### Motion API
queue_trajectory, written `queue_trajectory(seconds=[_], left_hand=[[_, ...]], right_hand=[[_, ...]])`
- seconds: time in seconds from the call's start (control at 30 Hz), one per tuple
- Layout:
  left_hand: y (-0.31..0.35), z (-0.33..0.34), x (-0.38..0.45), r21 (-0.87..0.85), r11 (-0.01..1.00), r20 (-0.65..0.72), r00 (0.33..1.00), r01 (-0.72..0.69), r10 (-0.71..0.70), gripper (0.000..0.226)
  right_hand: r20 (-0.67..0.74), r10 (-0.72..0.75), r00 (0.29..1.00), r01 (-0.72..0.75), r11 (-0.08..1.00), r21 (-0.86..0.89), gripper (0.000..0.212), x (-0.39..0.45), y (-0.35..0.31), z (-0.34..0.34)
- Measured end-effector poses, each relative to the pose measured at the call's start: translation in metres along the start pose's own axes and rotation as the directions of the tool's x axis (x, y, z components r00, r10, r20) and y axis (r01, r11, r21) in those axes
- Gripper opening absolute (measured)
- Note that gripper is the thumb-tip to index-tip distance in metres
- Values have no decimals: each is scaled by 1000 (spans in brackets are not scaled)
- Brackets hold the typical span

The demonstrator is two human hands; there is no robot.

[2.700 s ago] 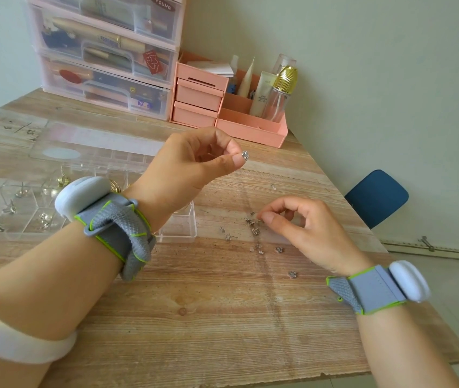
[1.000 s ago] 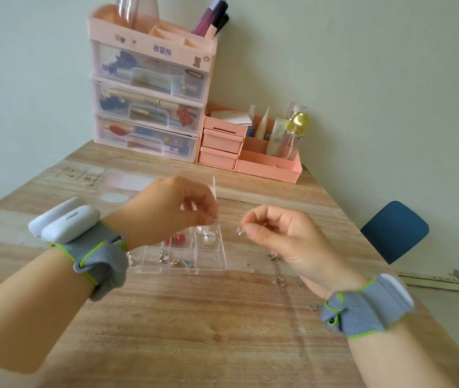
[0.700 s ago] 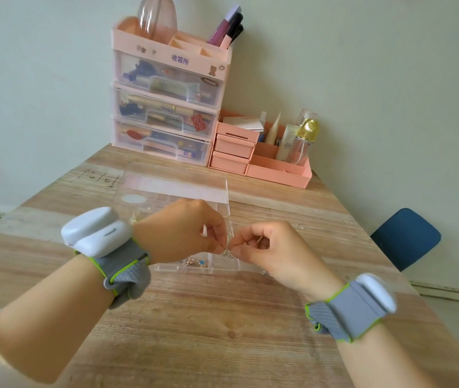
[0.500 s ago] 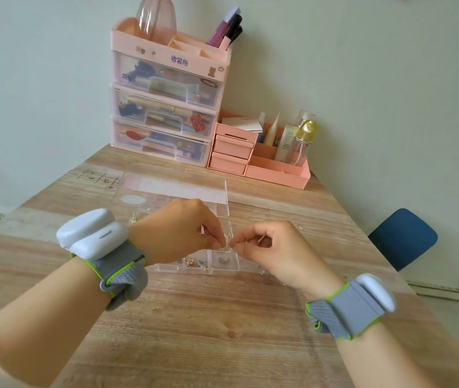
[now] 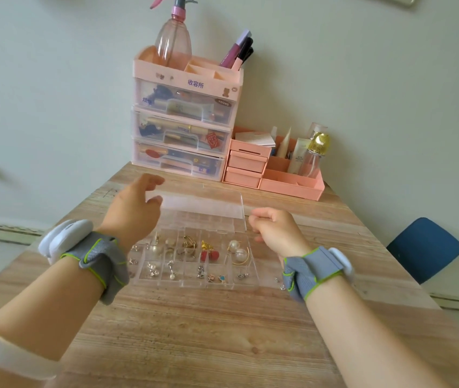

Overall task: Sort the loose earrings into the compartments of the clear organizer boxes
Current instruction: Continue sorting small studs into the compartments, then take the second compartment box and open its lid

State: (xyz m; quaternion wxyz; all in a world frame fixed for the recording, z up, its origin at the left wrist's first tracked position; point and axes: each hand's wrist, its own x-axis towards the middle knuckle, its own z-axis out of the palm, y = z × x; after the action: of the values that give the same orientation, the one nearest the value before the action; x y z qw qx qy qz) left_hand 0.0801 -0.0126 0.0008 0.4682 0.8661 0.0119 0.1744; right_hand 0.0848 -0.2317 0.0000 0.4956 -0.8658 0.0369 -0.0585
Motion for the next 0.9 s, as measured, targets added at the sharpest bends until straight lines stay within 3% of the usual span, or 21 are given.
queue_trajectory(seconds=[0.13, 0.23, 0.33, 0.43, 0.57, 0.7, 0.9], left_hand=[[-11, -2, 7, -257, 931, -6, 963, 260, -270, 37], [-15, -2, 9, -369, 867, 49, 938, 336, -342, 39], [-15, 0, 9, -459, 813, 87, 928, 360, -362, 41], [-14, -1, 7, -492, 808, 63, 939, 324, -338, 43], [-7, -4, 2, -529, 806, -8, 948, 267, -319, 30], [6, -9, -11, -584, 765, 20, 947, 271, -319, 48], [14, -19, -34, -594, 747, 29, 936, 298, -350, 70]], right_hand=[[33, 146, 989, -149, 977, 153, 39, 9, -4, 10], [87, 236, 968, -251, 892, 376, 33, 8, -9, 12], [86, 224, 971, -239, 867, 436, 35, 8, -4, 10], [33, 177, 984, -177, 909, 377, 36, 7, -1, 8], [-36, 146, 989, -128, 944, 302, 32, 2, -2, 1], [-80, 173, 982, -125, 903, 411, 22, -10, -9, -1], [31, 255, 966, -239, 846, 476, 41, -35, -18, -8]])
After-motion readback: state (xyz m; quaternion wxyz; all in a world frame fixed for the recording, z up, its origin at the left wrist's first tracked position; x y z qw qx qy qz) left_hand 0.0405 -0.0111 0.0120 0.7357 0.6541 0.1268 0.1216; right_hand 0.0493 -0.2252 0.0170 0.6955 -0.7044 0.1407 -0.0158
